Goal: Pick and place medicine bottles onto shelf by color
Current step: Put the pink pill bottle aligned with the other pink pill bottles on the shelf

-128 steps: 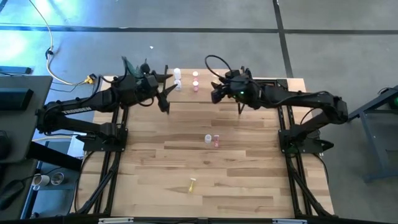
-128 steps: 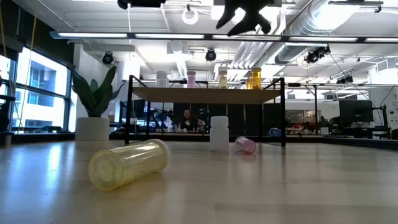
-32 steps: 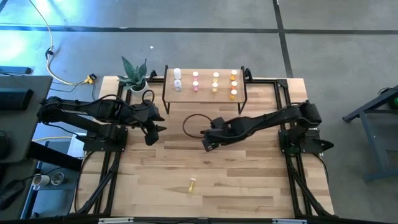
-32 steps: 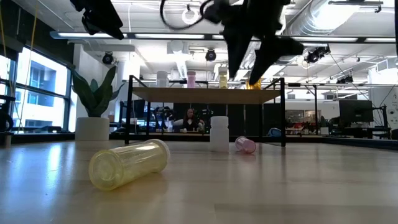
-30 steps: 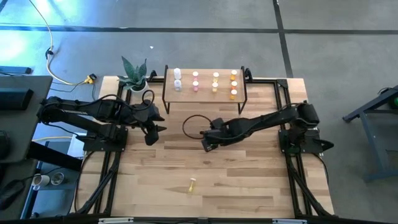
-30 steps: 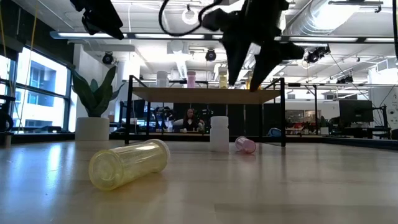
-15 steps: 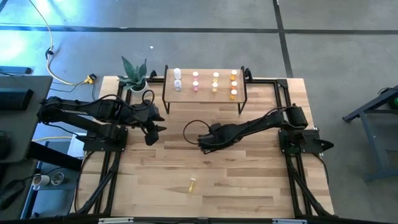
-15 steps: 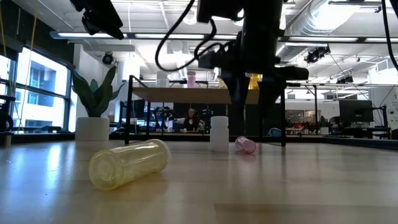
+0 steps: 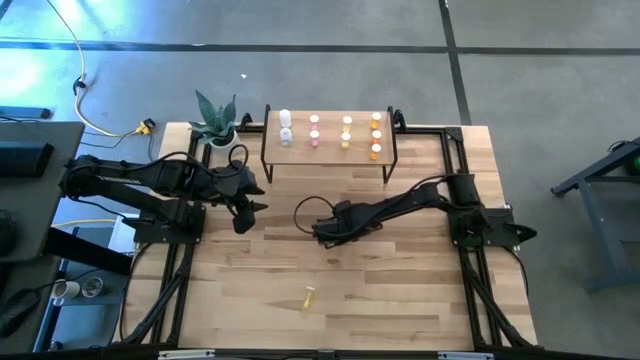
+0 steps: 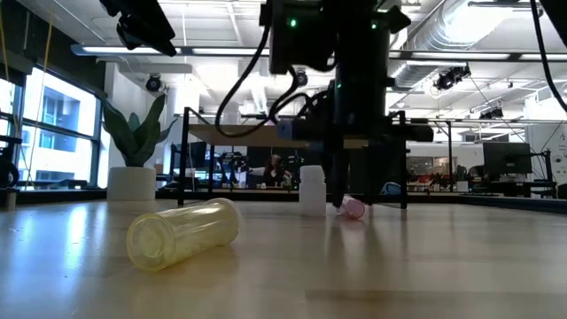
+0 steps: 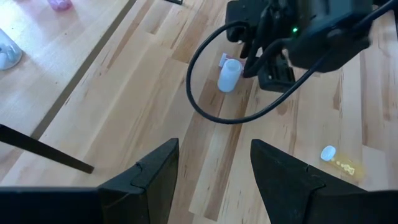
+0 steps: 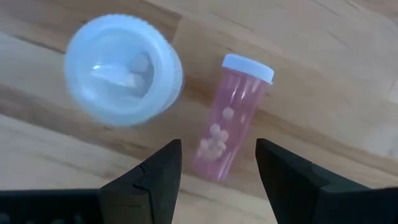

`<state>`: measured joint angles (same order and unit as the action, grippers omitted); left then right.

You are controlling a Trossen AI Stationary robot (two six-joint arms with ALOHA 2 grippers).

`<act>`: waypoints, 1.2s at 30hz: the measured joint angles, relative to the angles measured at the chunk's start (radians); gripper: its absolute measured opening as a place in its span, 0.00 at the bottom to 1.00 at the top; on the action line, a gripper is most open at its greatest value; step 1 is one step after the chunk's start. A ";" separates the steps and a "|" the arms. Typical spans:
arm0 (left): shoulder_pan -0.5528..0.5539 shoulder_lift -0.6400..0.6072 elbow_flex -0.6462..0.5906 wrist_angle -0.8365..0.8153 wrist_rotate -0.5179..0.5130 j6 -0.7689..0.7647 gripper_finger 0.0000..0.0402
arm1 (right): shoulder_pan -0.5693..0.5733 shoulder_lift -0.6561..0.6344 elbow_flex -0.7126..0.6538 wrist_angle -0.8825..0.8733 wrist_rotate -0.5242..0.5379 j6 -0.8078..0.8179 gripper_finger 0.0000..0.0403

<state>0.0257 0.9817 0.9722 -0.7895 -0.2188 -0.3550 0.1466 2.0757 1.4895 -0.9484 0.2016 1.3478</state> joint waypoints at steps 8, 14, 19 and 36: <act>0.000 0.000 0.000 0.000 0.000 0.000 0.47 | -0.010 0.020 0.000 0.004 -0.014 -0.011 0.44; 0.000 0.000 0.000 0.000 0.003 0.000 0.47 | -0.023 0.020 0.000 0.004 -0.028 -0.040 0.32; 0.000 0.000 0.000 0.000 0.003 0.000 0.47 | -0.025 0.020 0.000 0.003 -0.054 -0.048 0.25; 0.000 0.000 0.000 0.000 0.087 0.027 0.47 | 0.052 -0.075 0.003 -0.104 -0.060 0.071 0.22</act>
<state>0.0254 0.9815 0.9726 -0.7898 -0.1318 -0.3284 0.1989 2.0007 1.4929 -1.0526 0.1417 1.4186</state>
